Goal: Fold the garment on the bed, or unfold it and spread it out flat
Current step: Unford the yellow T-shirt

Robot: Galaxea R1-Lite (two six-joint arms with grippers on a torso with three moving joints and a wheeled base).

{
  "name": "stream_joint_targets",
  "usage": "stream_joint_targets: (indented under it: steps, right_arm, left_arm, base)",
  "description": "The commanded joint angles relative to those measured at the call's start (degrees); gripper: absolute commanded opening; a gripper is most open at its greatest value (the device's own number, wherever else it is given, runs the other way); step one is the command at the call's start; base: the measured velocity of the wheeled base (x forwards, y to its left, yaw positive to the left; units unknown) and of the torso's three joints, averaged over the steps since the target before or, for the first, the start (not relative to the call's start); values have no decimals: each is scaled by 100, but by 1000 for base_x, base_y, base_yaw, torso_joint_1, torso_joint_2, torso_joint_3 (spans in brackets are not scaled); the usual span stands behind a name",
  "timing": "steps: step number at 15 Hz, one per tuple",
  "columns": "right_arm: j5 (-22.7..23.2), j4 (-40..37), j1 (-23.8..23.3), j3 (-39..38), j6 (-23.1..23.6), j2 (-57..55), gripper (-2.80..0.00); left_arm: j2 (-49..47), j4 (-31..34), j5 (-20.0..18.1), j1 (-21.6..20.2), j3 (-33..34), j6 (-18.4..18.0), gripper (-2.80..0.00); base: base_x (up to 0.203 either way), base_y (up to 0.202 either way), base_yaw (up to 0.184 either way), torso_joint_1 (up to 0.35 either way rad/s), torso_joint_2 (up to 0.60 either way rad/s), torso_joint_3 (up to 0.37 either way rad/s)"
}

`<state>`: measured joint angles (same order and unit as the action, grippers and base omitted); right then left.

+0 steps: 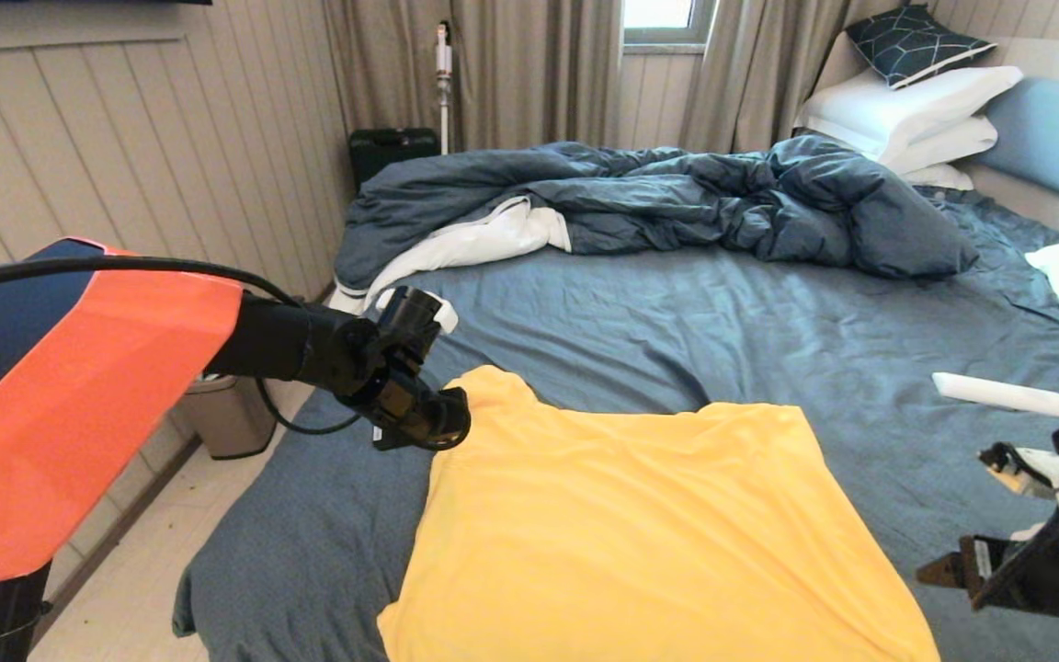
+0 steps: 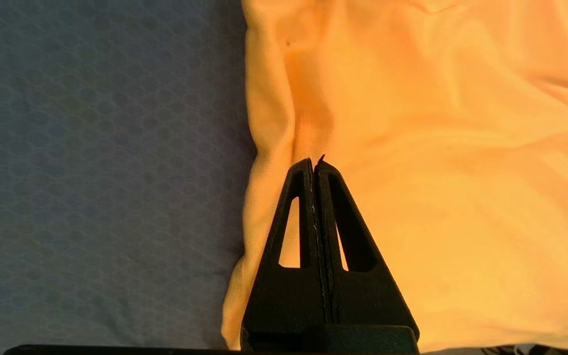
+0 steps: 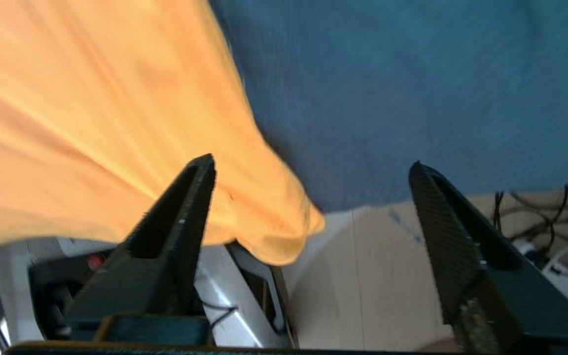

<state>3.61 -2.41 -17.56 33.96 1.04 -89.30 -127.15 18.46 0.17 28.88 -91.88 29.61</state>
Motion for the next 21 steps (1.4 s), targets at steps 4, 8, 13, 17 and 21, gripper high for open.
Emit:
stream_joint_targets:
  steps: [4, 8, 13, 17, 21]
  right_arm:
    - [119, 4, 62, 1269, -369, -487, 0]
    - [419, -60, 269, 2427, -882, -1396, -280]
    - [825, -119, 317, 3456, -1367, -2474, -280]
    - [855, -178, 348, 3995, -1542, -2953, -280]
    - [848, -379, 516, 4670, -1672, -3366, -280]
  left_arm:
    - [-29, -27, 1, -216, -260, 18, -280]
    - [-27, -18, 44, -248, -336, -13, -280]
    - [-264, -53, 54, -309, -591, -42, -280]
    - [-501, 92, 0, -469, -1003, -71, -280]
    - [-928, 509, -2, -559, -1721, -85, -280]
  base:
    - [0, 0, 0, 0, 0, 0]
    - [0, 0, 0, 0, 0, 0]
    - [0, 0, 0, 0, 0, 0]
    - [0, 0, 0, 0, 0, 0]
    - [0, 0, 0, 0, 0, 0]
